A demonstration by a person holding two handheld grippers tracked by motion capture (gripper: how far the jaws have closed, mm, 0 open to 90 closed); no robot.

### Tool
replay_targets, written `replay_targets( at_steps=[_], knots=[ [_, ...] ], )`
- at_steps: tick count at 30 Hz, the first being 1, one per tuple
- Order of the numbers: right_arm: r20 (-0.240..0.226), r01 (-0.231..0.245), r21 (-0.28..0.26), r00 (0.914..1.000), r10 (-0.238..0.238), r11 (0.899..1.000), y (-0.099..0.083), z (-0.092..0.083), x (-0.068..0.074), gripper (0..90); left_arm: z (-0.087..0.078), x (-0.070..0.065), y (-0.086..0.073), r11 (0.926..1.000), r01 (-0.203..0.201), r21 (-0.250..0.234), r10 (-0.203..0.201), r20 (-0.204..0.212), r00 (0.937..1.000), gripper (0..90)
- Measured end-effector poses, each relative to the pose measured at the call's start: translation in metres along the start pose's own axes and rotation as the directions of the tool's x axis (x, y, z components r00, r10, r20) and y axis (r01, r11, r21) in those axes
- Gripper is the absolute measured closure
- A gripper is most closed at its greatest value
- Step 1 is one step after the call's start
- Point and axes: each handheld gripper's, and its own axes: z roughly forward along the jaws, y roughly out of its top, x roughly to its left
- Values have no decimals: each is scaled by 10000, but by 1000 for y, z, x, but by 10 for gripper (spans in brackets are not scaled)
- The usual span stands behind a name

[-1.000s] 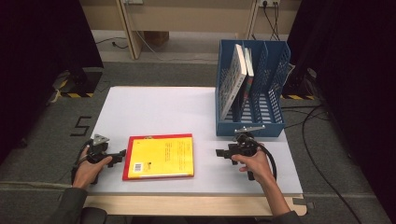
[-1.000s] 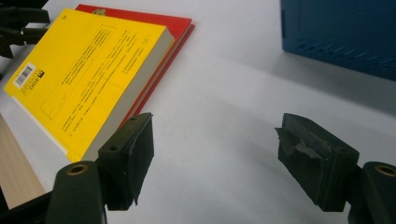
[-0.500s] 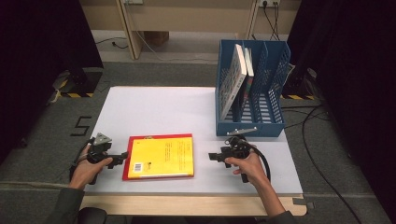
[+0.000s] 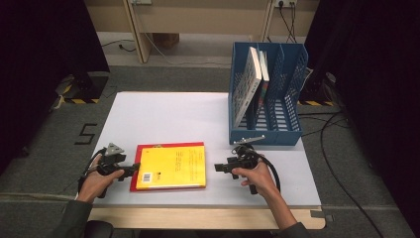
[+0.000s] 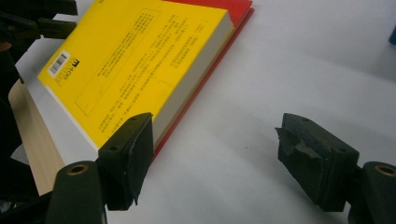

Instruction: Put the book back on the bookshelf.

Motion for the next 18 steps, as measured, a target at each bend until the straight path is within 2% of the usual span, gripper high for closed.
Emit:
replay_targets(
  at_steps=[4,7,13,18],
  knots=[
    [-101,32,56,9999,-32,10000,1,4,3,278,3,-11,4,9988,-486,83,484,178,9987,296],
    [-150,-77,91,9999,78,9999,2,7,4,278,5,-15,4,9975,-687,161,685,109,9976,211],
    [-206,5,175,9998,-1,9998,2,11,5,279,6,-12,2,9988,-428,241,423,195,9989,167],
    [-265,-64,217,9996,70,9997,2,16,6,283,6,-11,1,9985,-458,285,454,162,9988,163]
  ],
)
